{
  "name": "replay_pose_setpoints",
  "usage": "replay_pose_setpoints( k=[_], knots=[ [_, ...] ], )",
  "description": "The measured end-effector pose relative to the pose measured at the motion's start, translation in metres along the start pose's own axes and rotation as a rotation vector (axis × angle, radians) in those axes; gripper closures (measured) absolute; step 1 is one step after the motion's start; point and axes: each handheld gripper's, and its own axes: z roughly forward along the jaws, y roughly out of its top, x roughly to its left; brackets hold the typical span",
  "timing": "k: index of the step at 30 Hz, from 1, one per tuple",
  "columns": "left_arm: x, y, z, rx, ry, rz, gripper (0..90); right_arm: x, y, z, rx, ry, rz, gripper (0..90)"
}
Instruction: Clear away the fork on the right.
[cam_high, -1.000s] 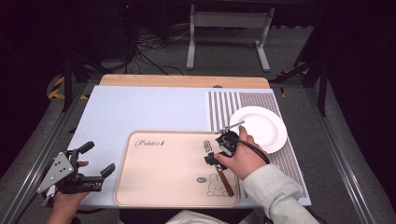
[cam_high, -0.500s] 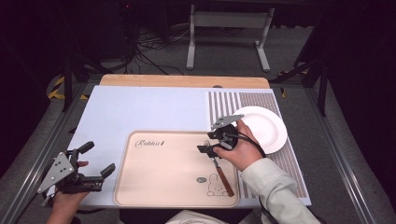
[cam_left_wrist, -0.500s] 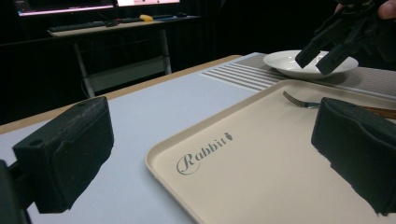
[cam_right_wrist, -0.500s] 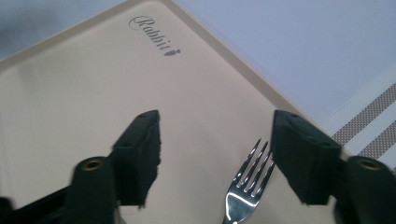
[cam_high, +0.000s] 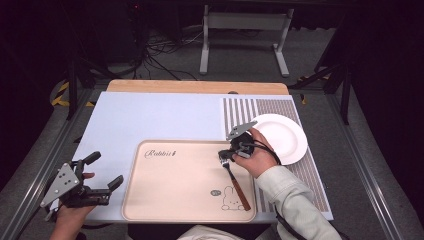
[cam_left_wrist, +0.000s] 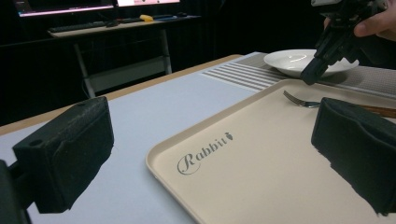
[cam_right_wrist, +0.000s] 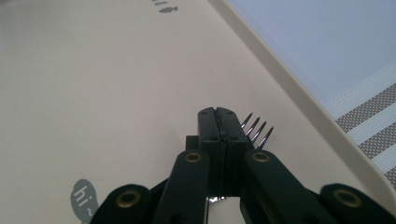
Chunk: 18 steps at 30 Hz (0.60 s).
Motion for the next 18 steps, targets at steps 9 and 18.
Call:
replay_pose_setpoints(
  k=[9, 18],
  knots=[
    [0.0, 0.0, 0.0, -0.003, 0.002, 0.001, 0.0, 0.001, -0.003, 0.015, 0.062, 0.001, -0.025, 90.0],
    [0.0, 0.0, 0.0, -0.003, 0.0, 0.001, 0.0, 0.004, -0.006, 0.027, 0.114, -0.007, -0.05, 90.0]
  ],
)
